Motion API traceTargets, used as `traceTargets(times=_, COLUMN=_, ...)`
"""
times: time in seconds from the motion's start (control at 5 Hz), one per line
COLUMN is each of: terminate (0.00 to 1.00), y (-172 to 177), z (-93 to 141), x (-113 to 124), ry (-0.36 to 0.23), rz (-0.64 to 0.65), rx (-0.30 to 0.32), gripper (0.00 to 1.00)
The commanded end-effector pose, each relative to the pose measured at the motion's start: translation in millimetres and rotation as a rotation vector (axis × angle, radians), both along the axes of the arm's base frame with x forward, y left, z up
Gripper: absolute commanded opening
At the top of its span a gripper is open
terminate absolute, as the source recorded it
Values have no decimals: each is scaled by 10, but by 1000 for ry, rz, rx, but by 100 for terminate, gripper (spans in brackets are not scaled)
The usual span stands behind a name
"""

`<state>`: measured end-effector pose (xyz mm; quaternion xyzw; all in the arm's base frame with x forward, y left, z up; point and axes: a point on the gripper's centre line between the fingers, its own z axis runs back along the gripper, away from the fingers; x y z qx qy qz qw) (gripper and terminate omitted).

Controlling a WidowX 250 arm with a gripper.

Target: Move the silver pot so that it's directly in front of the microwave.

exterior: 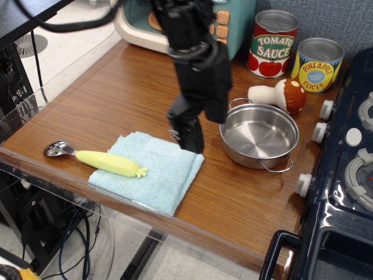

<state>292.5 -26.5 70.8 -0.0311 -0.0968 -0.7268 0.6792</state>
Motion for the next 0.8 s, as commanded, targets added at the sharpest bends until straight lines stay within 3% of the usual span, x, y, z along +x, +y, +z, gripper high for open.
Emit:
traceTargets(times=0.0, terminate=0, y=-75, z=-110, x=139, ry=-74, rz=-87, rx=167, gripper=100)
traceTargets(times=0.2, terminate=0, y=-110, z=-233, x=234, ry=-65, rz=-142, rx=109, gripper=100)
traceTargets(times=0.6, terminate=0, y=-160, z=-418, x=375, ry=-32, rz=-193, rx=64, gripper=100)
